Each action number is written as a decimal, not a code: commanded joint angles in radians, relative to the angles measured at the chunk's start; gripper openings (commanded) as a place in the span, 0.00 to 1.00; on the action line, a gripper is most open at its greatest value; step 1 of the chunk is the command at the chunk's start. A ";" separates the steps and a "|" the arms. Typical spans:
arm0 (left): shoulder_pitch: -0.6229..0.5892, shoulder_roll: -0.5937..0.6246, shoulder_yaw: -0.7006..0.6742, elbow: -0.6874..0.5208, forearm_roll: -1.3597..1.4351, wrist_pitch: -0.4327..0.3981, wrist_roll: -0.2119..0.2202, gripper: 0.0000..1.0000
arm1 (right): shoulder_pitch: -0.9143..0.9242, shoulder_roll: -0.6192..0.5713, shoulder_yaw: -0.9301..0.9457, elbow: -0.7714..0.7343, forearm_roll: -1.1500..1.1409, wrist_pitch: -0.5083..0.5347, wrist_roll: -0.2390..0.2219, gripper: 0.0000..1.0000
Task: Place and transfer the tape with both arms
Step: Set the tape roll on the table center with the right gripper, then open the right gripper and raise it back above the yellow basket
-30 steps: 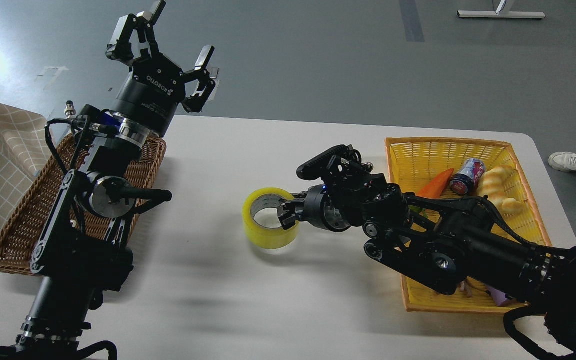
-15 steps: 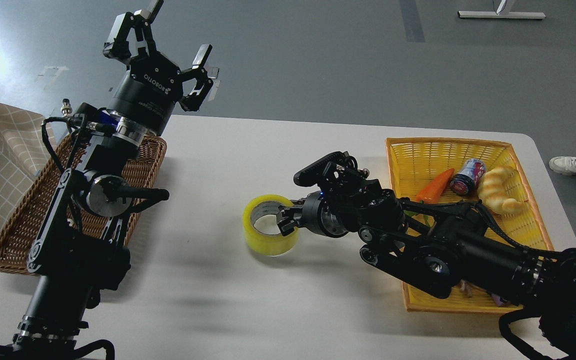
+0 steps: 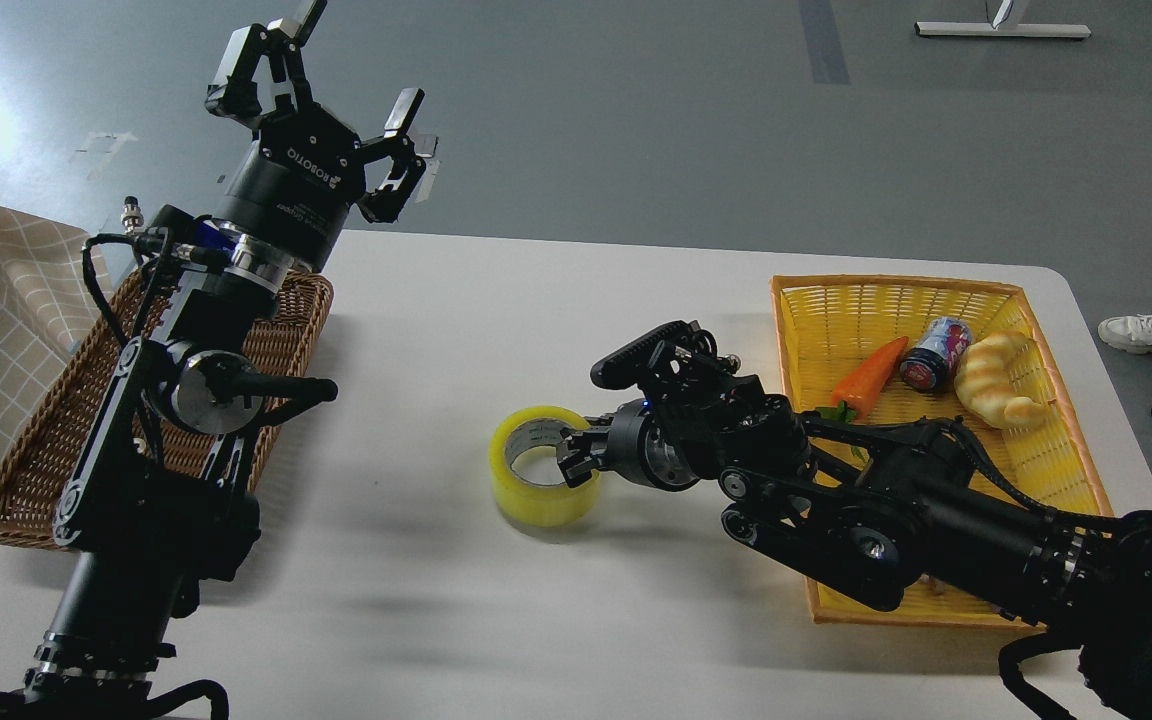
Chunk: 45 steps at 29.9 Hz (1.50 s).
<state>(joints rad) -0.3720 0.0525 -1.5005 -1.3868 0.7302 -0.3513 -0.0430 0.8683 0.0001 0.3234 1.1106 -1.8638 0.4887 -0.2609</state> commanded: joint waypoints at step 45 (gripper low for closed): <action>-0.001 -0.017 0.023 -0.006 0.002 0.015 0.005 0.98 | -0.347 -0.011 1.242 0.449 0.492 0.000 0.000 0.99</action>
<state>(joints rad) -0.3729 0.0389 -1.4815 -1.3927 0.7314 -0.3329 -0.0341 0.5469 -0.0355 1.4745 1.5615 -1.4982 0.4886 -0.2652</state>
